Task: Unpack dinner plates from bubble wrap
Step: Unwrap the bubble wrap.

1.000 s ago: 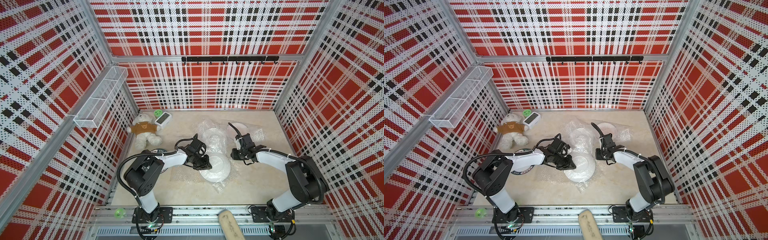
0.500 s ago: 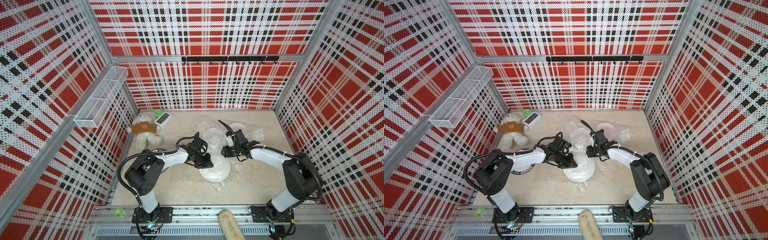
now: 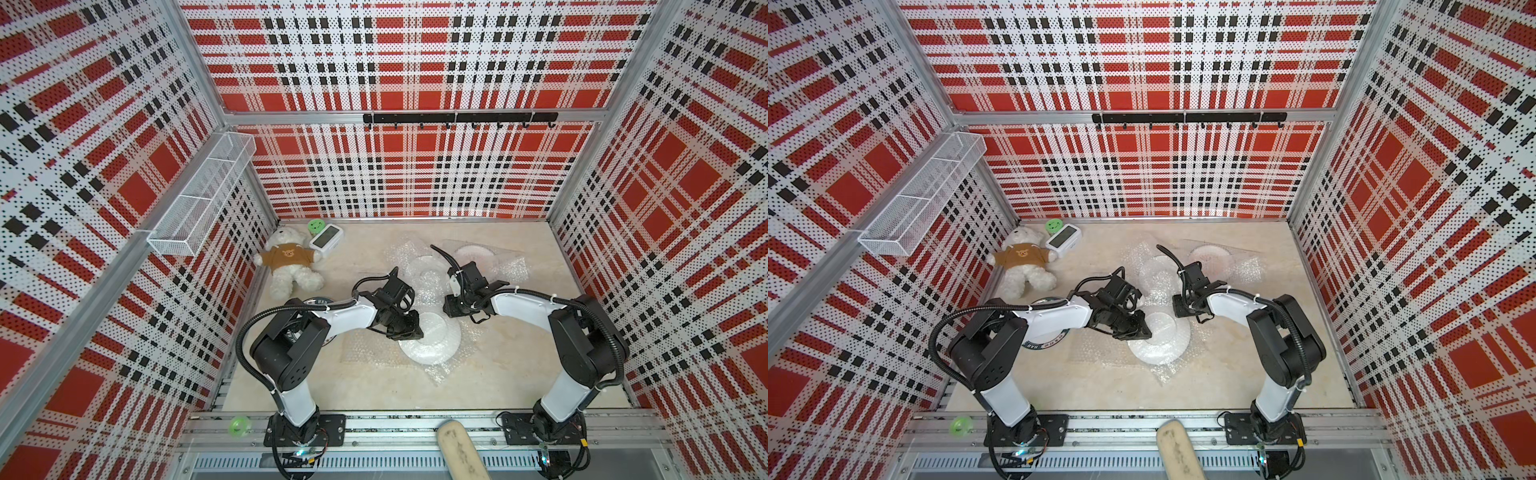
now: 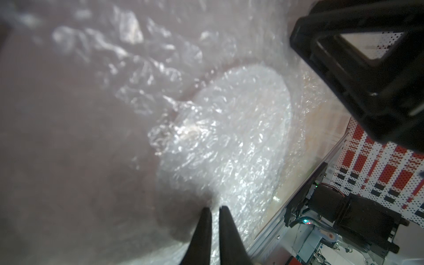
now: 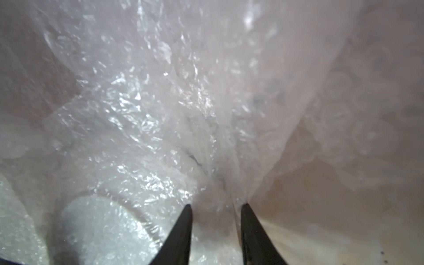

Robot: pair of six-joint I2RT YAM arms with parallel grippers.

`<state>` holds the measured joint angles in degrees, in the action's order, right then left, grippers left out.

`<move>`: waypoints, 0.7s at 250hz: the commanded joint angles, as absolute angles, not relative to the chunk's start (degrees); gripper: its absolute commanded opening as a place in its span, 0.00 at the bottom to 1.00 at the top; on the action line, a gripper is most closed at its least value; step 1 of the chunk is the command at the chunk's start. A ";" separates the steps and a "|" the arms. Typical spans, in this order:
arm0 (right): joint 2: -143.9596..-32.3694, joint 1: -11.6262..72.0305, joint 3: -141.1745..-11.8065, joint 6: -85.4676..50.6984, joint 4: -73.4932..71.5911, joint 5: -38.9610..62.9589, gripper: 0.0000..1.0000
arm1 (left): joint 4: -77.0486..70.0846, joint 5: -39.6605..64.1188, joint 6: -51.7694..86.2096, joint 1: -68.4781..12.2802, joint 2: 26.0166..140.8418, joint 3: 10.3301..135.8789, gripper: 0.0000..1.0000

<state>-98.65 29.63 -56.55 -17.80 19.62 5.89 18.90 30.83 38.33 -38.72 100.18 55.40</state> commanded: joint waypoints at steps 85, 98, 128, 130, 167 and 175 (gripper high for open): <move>-97.78 29.72 -57.64 -16.49 20.73 2.15 0.00 | 20.48 27.69 37.01 -38.35 102.31 52.71 0.13; -97.43 29.42 -57.56 -16.20 20.79 1.44 0.00 | 20.52 27.69 37.00 -38.12 102.39 52.53 0.12; -96.90 27.83 -57.16 -15.76 20.77 1.67 0.00 | 20.48 27.84 36.99 -37.72 102.39 52.24 0.12; -96.87 27.74 -57.12 -15.81 20.70 1.67 0.00 | 20.52 27.88 36.93 -37.75 102.33 52.17 0.12; -94.57 26.63 -56.15 -15.54 21.09 2.71 0.00 | 19.25 30.77 36.98 -37.27 101.27 52.13 0.12; -93.55 26.55 -55.87 -15.69 21.05 2.91 0.00 | 18.36 31.86 37.22 -37.16 100.55 52.16 0.13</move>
<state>-98.06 27.14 -56.53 -16.62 21.08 2.92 17.10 31.97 37.95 -37.78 100.40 54.22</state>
